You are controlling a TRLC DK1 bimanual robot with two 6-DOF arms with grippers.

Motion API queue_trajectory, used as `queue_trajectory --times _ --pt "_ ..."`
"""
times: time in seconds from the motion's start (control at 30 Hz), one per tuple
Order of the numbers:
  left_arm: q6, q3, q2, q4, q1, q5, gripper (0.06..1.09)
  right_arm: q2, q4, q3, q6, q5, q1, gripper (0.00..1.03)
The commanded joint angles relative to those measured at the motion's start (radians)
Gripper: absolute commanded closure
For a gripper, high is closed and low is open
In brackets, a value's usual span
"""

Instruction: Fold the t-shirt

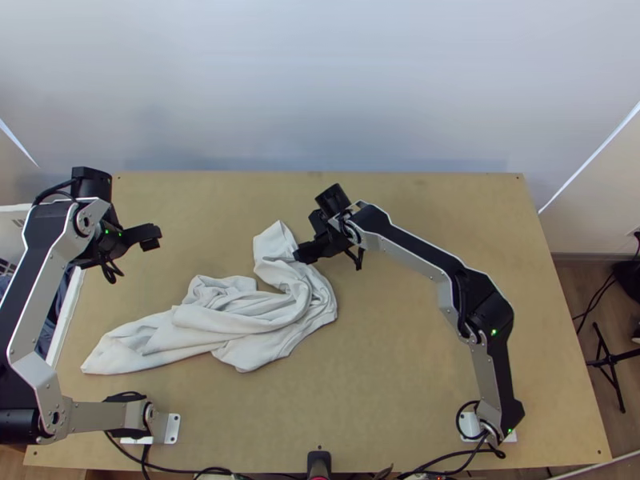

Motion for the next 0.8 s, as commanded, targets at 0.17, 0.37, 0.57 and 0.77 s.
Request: queue_trajectory --times 0.17,0.37,0.57,0.77 --pt "-0.001 -0.018 -0.011 0.0 0.001 -0.002 0.09 -0.005 0.018 -0.021 -0.009 0.001 0.015 0.56" --pt "-0.001 -0.017 -0.01 0.004 -0.002 -0.001 0.09 0.012 0.062 -0.028 -0.011 0.003 0.027 0.56" --pt "-0.003 -0.014 -0.008 0.007 -0.005 -0.001 0.09 0.047 0.13 -0.031 -0.012 0.004 0.032 0.56" --pt "-0.003 -0.015 -0.005 0.007 -0.005 -0.001 0.09 0.061 0.147 -0.035 -0.029 0.009 0.033 0.56"
